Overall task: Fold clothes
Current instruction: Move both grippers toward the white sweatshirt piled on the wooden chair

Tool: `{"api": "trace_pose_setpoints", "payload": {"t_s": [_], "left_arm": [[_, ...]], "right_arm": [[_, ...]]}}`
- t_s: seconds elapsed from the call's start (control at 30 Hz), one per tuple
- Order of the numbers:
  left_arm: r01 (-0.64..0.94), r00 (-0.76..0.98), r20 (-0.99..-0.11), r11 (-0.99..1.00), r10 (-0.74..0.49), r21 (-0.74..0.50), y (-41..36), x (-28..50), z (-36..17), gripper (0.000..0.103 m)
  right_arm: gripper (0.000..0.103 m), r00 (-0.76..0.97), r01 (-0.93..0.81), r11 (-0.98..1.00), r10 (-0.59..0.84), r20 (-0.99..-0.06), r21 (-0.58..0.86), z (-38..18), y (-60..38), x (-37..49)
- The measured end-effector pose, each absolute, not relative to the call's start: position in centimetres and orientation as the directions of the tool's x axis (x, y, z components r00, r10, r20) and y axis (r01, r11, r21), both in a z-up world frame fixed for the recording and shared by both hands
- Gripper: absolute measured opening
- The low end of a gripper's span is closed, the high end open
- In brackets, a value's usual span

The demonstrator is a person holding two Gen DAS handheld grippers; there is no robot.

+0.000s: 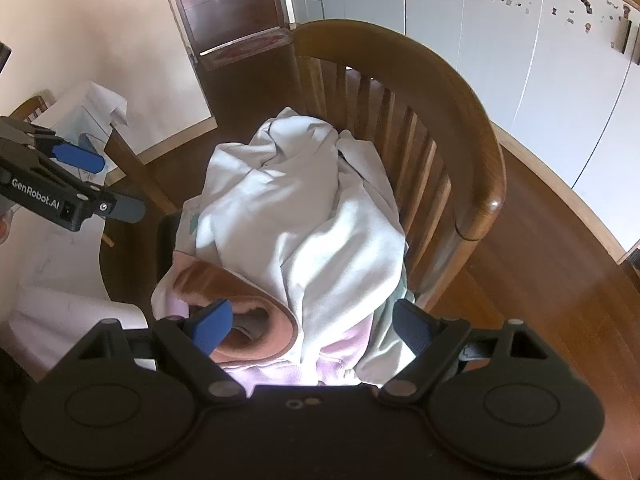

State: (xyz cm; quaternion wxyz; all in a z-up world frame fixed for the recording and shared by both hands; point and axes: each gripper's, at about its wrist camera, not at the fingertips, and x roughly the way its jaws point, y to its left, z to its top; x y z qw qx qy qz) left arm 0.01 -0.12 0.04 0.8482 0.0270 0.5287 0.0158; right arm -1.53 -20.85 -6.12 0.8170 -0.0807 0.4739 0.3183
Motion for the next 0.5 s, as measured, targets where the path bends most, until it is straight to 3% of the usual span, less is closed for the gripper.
{"api": "trace_pose_setpoints", "payload": {"t_s": [0.37, 0.5], "left_arm": [[-0.036, 0.433, -0.901, 0.999, 0.024, 0.010, 2.0, -0.2, 0.3, 0.103], [-0.055, 0.408, -0.909, 0.996, 0.090, 0.074, 0.6, 0.8, 0.3, 0.103]], "right_arm": [[0.103, 0.329, -0.624, 0.767, 0.435, -0.838, 0.153, -7.4, -19.2, -0.6], [0.103, 0.329, -0.625, 0.766, 0.430, -0.841, 0.148, -7.5, -19.0, -0.4]]}}
